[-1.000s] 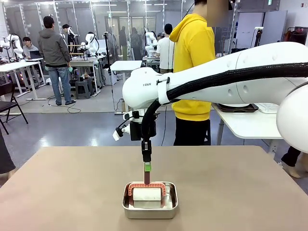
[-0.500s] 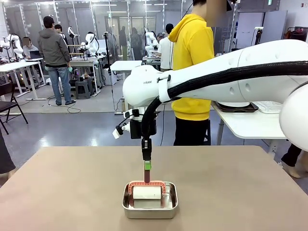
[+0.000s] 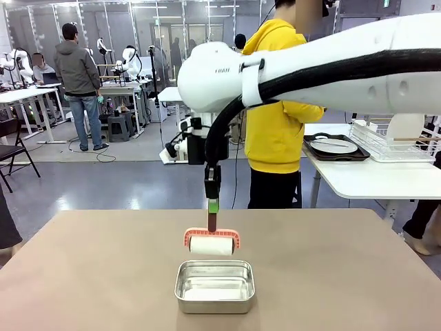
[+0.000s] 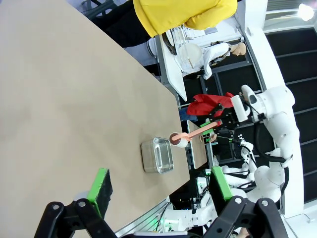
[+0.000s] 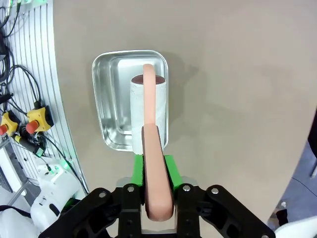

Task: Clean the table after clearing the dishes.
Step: When the right (or left) Handle tray is removed, use the right hand (or left hand) to clean the right (or left) side of the table with the Lint Roller.

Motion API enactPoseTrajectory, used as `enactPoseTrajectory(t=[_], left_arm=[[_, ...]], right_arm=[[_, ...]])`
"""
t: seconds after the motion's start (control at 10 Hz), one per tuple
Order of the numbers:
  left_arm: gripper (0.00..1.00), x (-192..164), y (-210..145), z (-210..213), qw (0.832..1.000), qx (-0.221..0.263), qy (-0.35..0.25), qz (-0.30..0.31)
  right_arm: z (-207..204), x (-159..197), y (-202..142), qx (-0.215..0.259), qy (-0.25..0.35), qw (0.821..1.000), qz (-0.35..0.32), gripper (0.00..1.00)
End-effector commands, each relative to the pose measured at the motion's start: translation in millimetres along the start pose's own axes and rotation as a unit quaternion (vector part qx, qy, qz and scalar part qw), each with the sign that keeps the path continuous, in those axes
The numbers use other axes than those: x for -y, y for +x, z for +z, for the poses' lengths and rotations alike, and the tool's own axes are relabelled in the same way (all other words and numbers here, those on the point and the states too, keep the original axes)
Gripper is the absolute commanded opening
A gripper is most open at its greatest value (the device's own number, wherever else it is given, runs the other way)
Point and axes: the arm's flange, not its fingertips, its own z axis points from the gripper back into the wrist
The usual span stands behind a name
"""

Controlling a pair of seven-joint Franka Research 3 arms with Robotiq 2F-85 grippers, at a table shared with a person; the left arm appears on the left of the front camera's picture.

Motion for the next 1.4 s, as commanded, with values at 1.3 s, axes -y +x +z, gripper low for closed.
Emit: enactPoseTrajectory(t=[1.3], left_arm=[[1.00,5,0,3,1.000,0.003,-0.003,0.009]], right_arm=[[42,6,-113,0.166,0.021,0.938,-0.304,0.22]])
